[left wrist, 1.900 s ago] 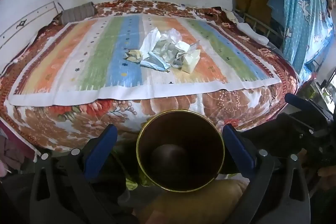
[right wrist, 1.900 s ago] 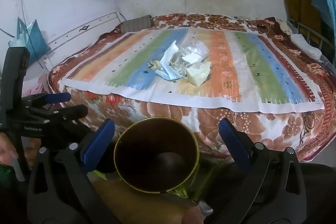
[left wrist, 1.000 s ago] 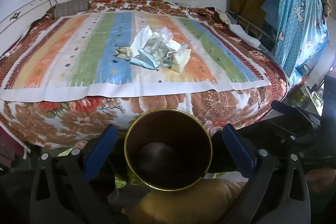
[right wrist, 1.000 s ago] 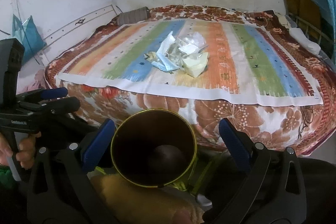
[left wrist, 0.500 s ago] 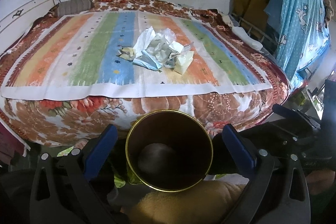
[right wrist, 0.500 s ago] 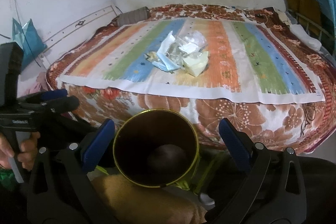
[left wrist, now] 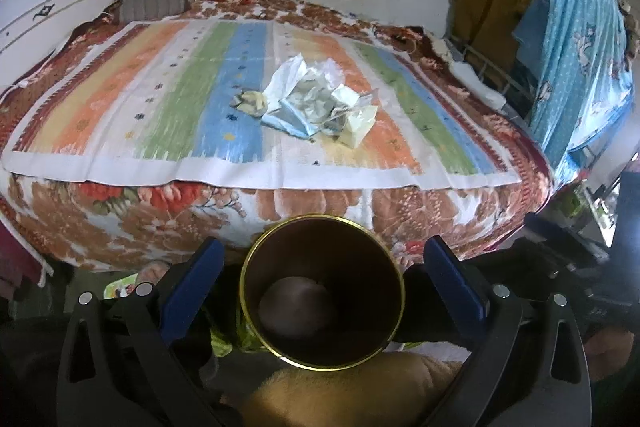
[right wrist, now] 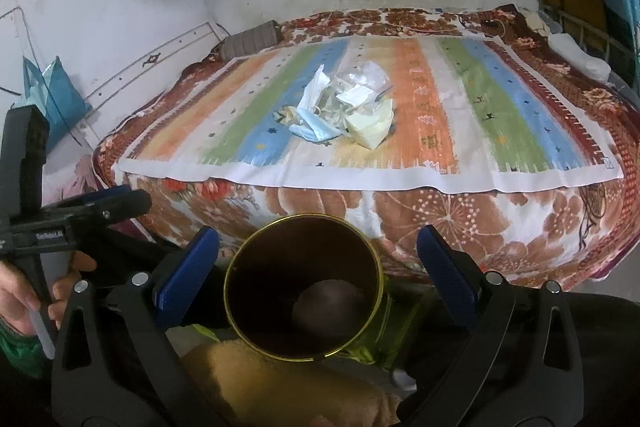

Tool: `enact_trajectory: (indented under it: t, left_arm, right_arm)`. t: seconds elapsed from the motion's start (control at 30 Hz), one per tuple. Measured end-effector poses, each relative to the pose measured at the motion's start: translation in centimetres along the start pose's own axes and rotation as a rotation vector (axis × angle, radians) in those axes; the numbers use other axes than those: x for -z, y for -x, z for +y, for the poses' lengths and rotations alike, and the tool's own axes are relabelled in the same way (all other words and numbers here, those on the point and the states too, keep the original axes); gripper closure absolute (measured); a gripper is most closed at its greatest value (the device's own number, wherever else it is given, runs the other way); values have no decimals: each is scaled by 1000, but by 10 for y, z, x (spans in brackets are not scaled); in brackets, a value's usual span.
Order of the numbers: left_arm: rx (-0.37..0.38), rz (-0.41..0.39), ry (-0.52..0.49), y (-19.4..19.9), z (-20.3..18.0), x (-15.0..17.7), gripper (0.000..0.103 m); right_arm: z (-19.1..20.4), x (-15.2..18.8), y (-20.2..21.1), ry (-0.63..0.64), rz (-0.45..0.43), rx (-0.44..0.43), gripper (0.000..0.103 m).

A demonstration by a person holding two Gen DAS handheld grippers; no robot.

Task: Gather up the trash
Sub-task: 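Move both tools from above the bin toward the trash pile on the bed, then grasp the blue face mask with the left gripper while the right gripper grasps a clear plastic strip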

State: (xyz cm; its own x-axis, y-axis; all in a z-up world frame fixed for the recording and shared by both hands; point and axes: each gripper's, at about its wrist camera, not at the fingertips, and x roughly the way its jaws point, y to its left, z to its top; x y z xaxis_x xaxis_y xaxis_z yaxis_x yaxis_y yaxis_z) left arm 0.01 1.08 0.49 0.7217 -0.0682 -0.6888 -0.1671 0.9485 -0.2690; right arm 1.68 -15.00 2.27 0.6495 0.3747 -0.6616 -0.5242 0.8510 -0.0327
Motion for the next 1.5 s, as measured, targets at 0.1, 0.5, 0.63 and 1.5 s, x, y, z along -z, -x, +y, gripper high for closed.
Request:
enact_trajectory:
  t: [0.1, 0.5, 0.63, 1.5]
  left_arm:
    - [-9, 2, 3, -1, -1, 0, 6]
    - [13, -9, 39, 2, 5, -2, 6]
    - [41, 3, 63, -1, 7, -9, 6]
    - [1, 178, 216, -109, 47, -123, 6]
  right_arm:
    - [1, 1, 0, 12, 1, -1, 9]
    - [11, 1, -3, 37, 13, 15, 9]
    - [8, -4, -4, 25, 9, 9, 9]
    - [-39, -123, -96, -64, 109, 31, 10]
